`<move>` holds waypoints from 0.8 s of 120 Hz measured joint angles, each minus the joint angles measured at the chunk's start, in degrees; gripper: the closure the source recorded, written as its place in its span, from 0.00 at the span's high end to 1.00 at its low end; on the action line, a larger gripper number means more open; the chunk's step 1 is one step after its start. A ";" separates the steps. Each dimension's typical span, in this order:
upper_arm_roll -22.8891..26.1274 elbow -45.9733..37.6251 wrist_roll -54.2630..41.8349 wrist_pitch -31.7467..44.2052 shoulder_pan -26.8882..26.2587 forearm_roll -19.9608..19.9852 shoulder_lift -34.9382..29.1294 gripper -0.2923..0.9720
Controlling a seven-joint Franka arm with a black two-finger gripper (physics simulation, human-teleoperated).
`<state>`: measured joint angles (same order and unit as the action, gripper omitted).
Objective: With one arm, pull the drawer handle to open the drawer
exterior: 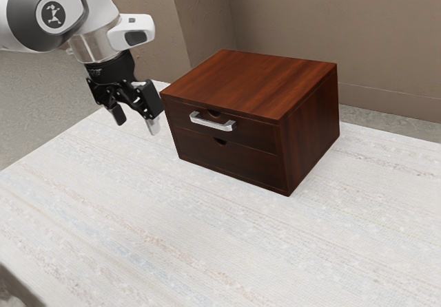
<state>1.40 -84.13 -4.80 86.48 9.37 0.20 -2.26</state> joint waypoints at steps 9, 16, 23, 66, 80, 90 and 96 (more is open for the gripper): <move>-2.54 -0.20 -0.03 -0.08 -2.26 1.67 0.07 0.77; -3.82 -0.27 -0.05 -0.18 -2.56 3.14 0.14 0.77; -4.26 0.20 -0.16 -0.31 -1.64 4.06 0.05 0.77; 2.56 17.31 -28.95 -0.73 -0.71 8.42 -6.63 0.77; 3.92 17.22 -36.54 -1.89 -0.56 8.05 -5.18 0.77; 5.65 15.66 -41.50 -1.20 -0.34 5.04 -3.25 0.77; 6.23 13.93 -44.69 0.04 -0.84 3.51 -1.82 0.77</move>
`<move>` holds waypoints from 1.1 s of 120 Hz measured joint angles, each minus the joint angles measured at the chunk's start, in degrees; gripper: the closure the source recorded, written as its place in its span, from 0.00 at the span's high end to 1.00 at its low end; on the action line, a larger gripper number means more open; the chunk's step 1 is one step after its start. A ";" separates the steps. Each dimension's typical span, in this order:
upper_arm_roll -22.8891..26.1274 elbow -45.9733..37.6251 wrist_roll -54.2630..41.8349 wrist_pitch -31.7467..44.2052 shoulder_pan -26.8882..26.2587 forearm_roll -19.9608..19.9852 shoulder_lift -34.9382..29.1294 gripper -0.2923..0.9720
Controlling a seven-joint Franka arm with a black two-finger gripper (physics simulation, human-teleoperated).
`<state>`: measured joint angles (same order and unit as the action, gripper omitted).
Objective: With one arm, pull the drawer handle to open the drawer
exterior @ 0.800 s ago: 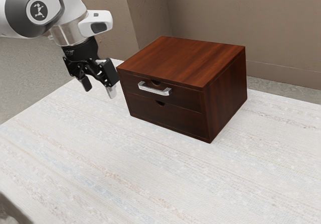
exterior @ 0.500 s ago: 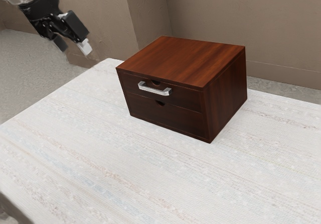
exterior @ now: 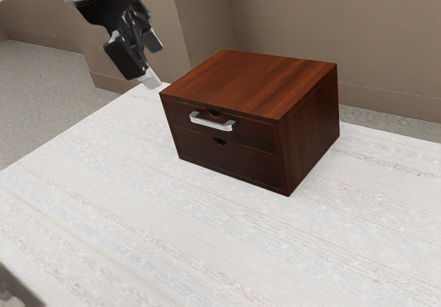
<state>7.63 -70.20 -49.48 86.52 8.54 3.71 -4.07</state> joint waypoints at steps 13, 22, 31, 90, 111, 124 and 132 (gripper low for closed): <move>-0.34 -6.68 -7.59 5.48 -0.57 -1.46 0.50 0.76; -1.23 -9.33 -12.89 9.08 -0.21 -1.60 0.70 0.76; -4.51 -10.03 -17.94 11.47 -0.83 0.85 1.37 0.76; -2.93 -15.19 -43.28 24.92 0.66 4.41 12.89 0.77; -3.10 -15.06 -47.79 27.60 1.44 4.47 13.46 0.76; -3.19 -15.14 -49.82 28.96 2.89 4.57 12.63 0.71; -3.23 -15.44 -50.68 30.31 3.06 4.46 12.57 0.66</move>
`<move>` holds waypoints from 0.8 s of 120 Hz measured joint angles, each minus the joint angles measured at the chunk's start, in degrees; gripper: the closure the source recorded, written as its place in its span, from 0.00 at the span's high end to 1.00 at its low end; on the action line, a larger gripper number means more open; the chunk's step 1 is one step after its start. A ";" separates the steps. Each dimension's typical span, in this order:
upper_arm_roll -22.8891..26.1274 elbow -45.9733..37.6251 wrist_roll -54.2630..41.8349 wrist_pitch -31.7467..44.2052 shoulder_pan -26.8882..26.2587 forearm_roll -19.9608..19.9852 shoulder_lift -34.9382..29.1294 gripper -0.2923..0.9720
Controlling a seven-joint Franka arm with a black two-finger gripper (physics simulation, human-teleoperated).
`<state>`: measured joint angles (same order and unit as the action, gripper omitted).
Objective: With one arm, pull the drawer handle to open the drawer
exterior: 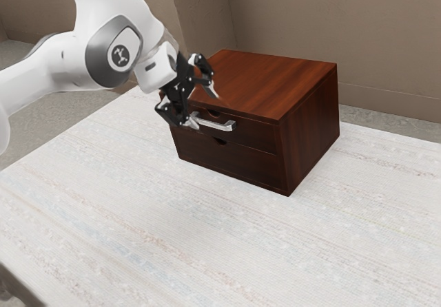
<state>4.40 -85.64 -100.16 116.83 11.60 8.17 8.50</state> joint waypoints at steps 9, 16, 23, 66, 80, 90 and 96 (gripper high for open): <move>-0.01 -0.31 -0.77 1.42 -0.05 -0.09 0.06 0.59; 0.00 -1.00 -1.15 2.57 0.32 -0.16 -0.04 0.55; -0.17 -1.55 -1.45 3.54 0.85 -0.29 -0.09 0.51; -0.54 -4.97 -2.10 9.50 1.96 -0.49 0.99 0.42; -0.54 -5.45 -1.85 11.71 1.94 -0.51 1.67 0.41; -0.54 -5.64 -1.64 12.86 1.95 -0.52 2.09 0.40; -0.54 -5.69 -1.53 13.38 1.95 -0.49 2.29 0.40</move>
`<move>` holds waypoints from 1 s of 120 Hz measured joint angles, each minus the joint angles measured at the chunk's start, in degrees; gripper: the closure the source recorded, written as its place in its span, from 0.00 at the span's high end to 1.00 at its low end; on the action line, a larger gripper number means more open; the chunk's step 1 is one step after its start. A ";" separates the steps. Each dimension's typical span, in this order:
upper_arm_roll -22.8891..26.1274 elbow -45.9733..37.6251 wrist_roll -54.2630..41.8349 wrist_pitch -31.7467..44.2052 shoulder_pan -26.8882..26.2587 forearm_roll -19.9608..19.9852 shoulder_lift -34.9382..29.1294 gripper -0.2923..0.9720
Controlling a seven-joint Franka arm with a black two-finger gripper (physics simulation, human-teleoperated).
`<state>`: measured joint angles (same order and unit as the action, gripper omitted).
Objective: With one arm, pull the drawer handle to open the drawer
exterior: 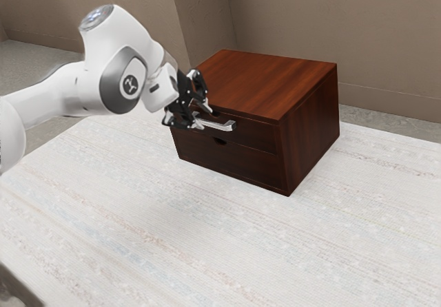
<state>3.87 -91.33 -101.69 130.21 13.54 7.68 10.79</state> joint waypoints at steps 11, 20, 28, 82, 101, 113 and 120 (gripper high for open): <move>0.00 -0.51 0.19 0.77 0.00 0.03 0.12 0.39; 0.00 -0.93 0.40 1.34 0.00 0.04 0.14 0.37; 0.00 -1.18 0.60 1.88 0.00 0.08 0.30 0.35; -0.02 -4.28 1.83 3.68 -0.07 0.22 -0.24 0.29; -0.02 -6.56 2.10 3.77 -0.08 0.28 -2.27 0.26; -0.09 -8.63 2.22 3.77 -0.06 0.30 -4.46 0.23; -0.16 -9.86 2.27 3.74 -0.03 0.31 -5.47 0.23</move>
<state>3.71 -101.18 -99.41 133.95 13.51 7.99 5.32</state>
